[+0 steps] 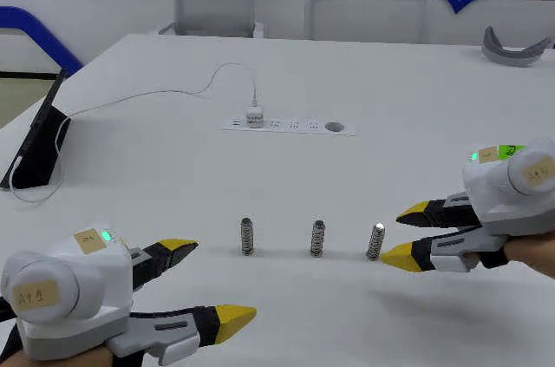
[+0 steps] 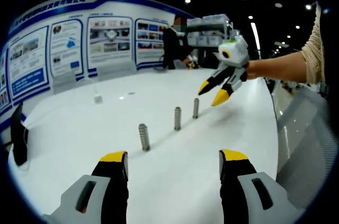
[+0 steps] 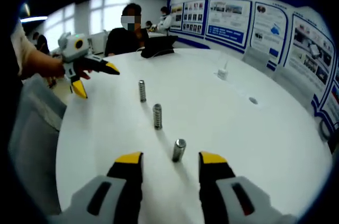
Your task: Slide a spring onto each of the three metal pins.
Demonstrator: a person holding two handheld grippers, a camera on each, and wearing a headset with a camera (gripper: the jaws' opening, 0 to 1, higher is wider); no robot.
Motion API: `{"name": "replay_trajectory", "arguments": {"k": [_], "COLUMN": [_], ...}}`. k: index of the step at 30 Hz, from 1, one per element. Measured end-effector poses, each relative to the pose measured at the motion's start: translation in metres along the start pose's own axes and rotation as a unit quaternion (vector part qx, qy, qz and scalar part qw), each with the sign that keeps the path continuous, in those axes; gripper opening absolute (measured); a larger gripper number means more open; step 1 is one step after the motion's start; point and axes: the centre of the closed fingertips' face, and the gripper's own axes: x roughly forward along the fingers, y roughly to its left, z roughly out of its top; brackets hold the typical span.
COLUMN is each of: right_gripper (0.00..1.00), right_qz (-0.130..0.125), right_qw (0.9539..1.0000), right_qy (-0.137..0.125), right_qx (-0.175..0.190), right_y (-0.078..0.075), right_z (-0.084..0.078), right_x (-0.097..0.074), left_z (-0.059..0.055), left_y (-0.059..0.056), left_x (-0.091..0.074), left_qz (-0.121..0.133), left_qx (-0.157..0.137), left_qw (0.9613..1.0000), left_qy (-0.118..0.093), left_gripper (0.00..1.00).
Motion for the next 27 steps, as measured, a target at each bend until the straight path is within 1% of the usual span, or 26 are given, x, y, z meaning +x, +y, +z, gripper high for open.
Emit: {"name": "replay_trajectory", "arguments": {"k": [5,10,13,19,27], "right_gripper": [0.46,0.49,0.51,0.52,0.54], "right_qz": [-0.003,-0.005,-0.007,-0.01,-0.017], "right_qw": [0.9999,0.9997,0.9995,0.9992,0.9985], "right_qy": [-0.012,-0.023,-0.031,-0.038,-0.051], "right_qx": [-0.002,-0.008,-0.006,-0.009,-0.003], "right_y": [0.004,0.012,0.013,0.018,0.021], "right_z": [0.001,0.005,0.007,0.007,0.004], "right_x": [-0.007,-0.015,-0.018,-0.024,-0.034], "left_z": [0.001,0.001,0.001,-0.001,-0.003], "left_y": [0.002,0.005,0.005,0.005,0.004], "left_x": [0.0,0.001,0.0,0.0,0.001], "left_qz": [0.002,0.002,0.002,0.001,-0.002], "left_qx": [0.0,0.001,0.002,0.013,0.013], "left_qw": [1.0,1.0,1.0,0.9999,0.9999], "left_qy": [-0.001,-0.001,-0.001,0.005,0.007], "left_gripper": [0.72,0.73,0.74,0.75,0.77]}}
